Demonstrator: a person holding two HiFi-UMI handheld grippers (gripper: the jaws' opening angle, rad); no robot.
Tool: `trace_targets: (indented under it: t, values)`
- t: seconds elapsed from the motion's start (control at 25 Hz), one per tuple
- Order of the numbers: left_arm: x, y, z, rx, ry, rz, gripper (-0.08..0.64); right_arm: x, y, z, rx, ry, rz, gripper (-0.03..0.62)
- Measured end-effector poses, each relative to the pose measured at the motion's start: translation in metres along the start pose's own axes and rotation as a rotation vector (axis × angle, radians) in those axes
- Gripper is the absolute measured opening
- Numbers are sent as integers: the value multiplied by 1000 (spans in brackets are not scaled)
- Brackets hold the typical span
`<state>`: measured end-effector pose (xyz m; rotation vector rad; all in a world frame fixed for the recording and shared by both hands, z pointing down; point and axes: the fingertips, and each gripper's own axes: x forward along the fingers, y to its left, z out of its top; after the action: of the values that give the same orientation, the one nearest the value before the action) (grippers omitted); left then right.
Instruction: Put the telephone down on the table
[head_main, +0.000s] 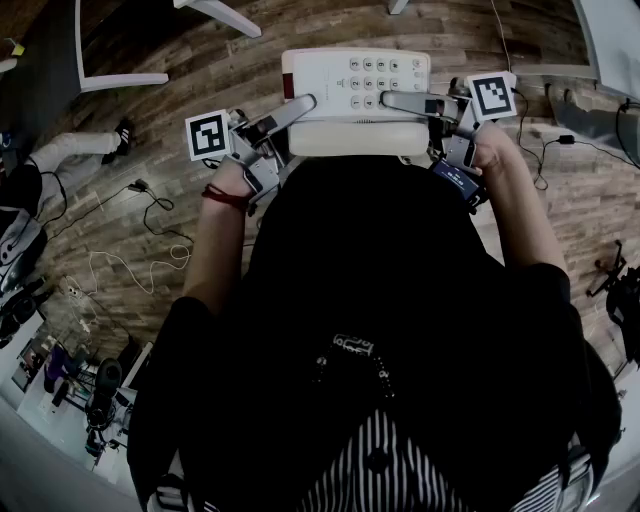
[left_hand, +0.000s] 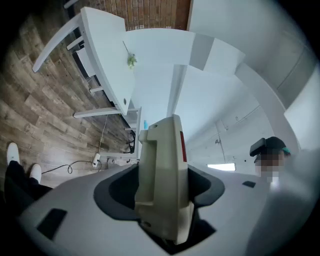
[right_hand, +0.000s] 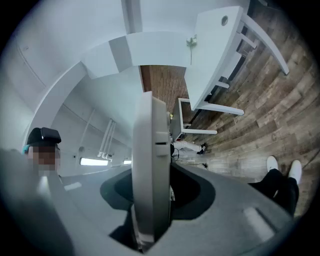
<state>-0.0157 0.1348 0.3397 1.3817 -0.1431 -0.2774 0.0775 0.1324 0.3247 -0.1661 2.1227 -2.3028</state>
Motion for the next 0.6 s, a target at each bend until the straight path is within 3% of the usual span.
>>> trace_targets:
  t: [0.6]
  values:
    - [0,-1,-2,5,-68,33,265,-2,-2,4,2,27,8,161]
